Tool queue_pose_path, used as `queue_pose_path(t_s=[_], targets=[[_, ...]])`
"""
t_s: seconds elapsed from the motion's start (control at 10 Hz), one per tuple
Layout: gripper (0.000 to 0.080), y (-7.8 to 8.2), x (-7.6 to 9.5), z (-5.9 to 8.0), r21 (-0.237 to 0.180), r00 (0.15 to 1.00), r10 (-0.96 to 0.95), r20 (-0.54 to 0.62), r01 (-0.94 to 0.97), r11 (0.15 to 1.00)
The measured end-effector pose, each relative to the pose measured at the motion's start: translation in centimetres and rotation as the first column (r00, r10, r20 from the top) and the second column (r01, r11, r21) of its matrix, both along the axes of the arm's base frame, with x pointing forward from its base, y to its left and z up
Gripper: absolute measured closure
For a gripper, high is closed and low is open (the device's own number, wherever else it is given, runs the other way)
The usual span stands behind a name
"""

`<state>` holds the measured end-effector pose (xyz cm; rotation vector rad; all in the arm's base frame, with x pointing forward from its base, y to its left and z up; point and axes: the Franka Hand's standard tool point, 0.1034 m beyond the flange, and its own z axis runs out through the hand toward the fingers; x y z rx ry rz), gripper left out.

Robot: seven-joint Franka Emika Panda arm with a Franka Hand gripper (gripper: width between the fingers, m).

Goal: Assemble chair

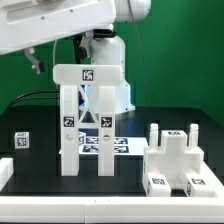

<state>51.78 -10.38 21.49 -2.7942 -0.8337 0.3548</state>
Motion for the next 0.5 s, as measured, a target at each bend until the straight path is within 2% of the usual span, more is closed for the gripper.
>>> queue_pose_path(t_s=[0.2, 0.3, 0.5], targets=[[0.0150, -1.4, -1.0, 0.1, 0.036, 0.996, 0.088, 0.030, -0.089, 0.995], [0.0150, -1.4, -1.8, -0.3, 0.032, 0.996, 0.080, 0.040, -0.081, 0.996], [0.0150, -1.3, -1.7, -0.4, 0.032, 0.996, 0.082, 0.036, -0.083, 0.996]])
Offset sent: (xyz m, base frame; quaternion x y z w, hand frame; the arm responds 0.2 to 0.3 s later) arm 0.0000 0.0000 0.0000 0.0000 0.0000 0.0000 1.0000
